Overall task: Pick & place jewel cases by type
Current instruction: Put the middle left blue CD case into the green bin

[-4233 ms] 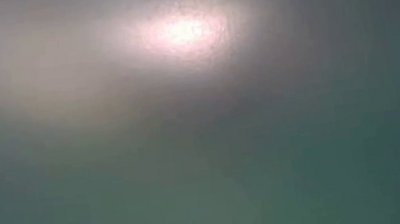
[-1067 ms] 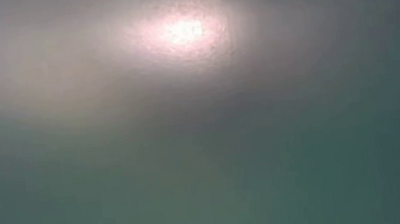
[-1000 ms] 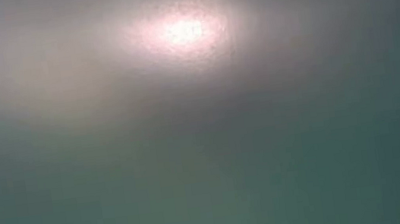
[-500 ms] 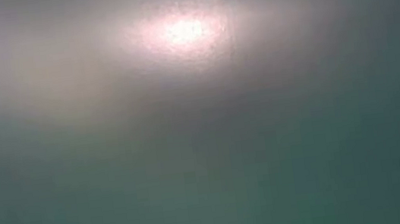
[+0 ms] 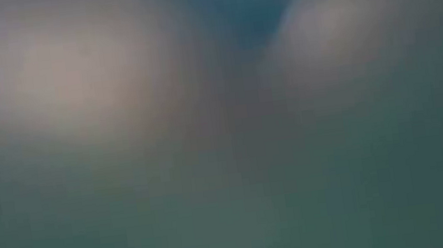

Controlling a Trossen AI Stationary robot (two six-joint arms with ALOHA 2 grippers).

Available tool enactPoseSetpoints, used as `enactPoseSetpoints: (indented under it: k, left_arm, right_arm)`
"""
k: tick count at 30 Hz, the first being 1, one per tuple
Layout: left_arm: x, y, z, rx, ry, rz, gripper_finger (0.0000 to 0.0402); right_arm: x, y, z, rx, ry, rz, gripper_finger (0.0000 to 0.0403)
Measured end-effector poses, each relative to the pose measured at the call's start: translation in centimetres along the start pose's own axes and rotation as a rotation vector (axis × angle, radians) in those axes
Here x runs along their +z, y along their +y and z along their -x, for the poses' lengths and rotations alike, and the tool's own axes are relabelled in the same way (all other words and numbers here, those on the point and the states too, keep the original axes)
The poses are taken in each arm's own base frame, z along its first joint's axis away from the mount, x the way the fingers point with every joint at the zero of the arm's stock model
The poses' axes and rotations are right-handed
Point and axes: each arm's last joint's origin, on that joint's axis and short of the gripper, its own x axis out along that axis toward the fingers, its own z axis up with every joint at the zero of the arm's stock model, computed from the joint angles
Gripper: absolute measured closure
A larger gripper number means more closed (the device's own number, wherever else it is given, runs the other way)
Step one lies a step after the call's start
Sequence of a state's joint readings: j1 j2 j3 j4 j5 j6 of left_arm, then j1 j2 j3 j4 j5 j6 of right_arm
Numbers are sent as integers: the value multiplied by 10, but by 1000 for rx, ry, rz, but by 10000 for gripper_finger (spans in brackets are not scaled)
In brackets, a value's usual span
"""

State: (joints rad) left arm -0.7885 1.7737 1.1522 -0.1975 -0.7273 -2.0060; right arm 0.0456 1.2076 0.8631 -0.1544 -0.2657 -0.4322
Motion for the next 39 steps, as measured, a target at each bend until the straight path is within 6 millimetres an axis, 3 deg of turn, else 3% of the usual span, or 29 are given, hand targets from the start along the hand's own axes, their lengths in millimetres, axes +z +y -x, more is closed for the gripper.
enactPoseSetpoints:
  k: [20, 39]
  left_arm:
    - [18, -2, -20, 97, 54, 59, 363]
    - [25, -10, -28, 69, 78, 116, 246]
  right_arm:
    - [-1, 0, 0, 4, 8, 19, 393]
    - [-1, 0, 0, 4, 8, 19, 393]
